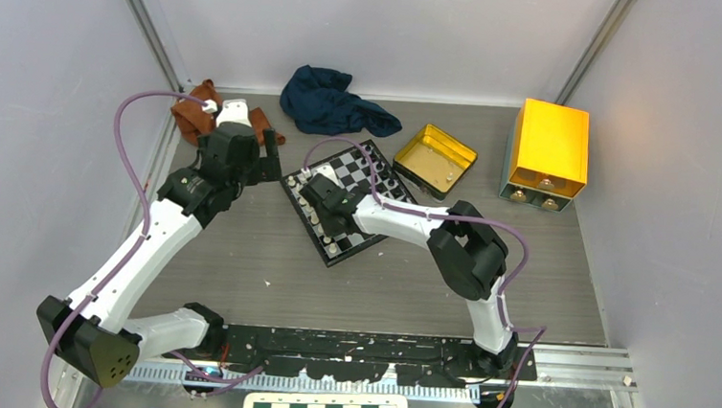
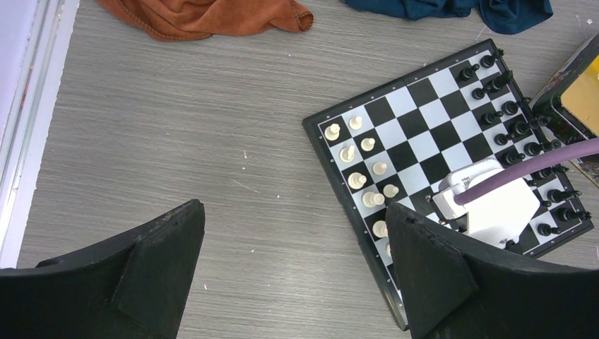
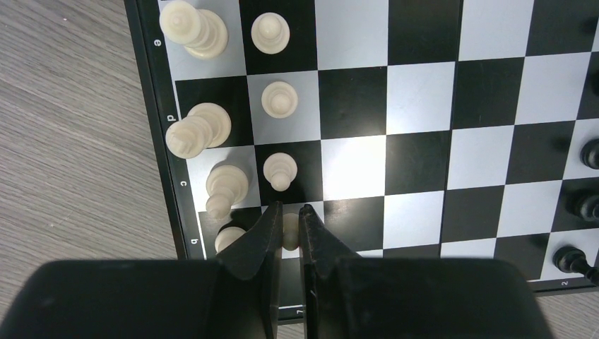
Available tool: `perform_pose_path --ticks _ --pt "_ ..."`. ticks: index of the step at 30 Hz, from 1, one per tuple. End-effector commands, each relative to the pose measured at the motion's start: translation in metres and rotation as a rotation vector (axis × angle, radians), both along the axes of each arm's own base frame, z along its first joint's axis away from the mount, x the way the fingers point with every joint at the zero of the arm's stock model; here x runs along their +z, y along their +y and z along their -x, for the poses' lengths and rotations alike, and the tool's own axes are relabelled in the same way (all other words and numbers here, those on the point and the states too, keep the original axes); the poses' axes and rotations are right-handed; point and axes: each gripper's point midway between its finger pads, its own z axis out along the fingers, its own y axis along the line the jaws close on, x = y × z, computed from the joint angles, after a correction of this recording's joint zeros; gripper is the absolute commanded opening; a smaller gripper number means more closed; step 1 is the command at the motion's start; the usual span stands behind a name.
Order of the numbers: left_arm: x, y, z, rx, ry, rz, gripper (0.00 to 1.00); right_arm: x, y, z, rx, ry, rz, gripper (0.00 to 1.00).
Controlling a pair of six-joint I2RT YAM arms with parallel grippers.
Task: Set up the chess pieces on the board
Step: Place the chess piece on the chessboard.
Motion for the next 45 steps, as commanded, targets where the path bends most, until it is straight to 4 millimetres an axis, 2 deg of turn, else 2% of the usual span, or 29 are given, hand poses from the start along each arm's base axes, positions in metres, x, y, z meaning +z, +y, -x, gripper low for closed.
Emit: perform_pose_path --ticks 1,8,20,45 --pt "0.012 0.000 -0.007 0.005 -0.049 -0.002 1.00 0.004 0.006 -0.003 0.008 -0.021 -0.015 0.08" --pt "0.011 -0.002 -0.009 0.000 -0.047 0.000 1.00 0.004 0.003 -0.001 0.009 -0.019 -0.008 0.21" --pt "0.010 -0.005 -0.011 -0.006 -0.042 0.003 1.00 0.013 0.004 -0.002 0.012 -0.030 -0.017 0.31" --pt "0.008 -0.008 -0.011 -0.012 -0.037 0.018 1.00 0.023 0.002 0.005 0.004 -0.031 -0.044 0.31"
